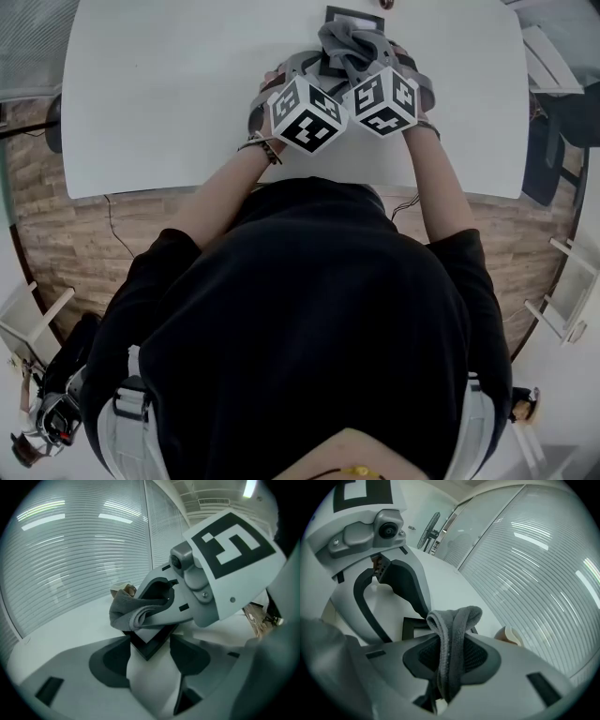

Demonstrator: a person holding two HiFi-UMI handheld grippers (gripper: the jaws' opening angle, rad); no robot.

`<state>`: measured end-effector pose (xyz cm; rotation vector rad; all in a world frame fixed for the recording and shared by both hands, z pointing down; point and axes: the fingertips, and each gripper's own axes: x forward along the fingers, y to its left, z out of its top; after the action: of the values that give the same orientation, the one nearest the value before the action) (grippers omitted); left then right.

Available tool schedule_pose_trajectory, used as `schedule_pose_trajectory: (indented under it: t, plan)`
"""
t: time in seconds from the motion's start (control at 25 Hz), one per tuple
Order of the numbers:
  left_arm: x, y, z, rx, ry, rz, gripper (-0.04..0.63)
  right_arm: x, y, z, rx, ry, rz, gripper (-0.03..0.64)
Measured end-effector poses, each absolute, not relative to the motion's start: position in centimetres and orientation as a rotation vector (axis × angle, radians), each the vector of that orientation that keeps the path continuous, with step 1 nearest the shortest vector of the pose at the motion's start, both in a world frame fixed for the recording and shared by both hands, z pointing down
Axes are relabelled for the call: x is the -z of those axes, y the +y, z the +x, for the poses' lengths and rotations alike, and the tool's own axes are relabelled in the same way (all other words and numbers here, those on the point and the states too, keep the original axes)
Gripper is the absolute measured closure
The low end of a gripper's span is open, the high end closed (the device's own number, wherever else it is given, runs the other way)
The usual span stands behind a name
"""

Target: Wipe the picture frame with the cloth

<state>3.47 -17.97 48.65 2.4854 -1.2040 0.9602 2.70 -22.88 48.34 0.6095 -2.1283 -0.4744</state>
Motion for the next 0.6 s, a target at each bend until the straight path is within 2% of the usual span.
schedule_pose_trajectory:
  t: [0.04, 0.6]
  plan:
    - [-48.6, -18.0, 3.3, -0.960, -1.211, 2.484, 0.352, -48.3, -22.8, 2.7, 0.472, -2.129, 0.603, 0.535]
    - [-48.6, -18.2, 3.3, -0.962, -1.215, 2.483, 0.356, -48.5, -21.2, 3.2, 0.441, -2.113, 0.502, 0.526]
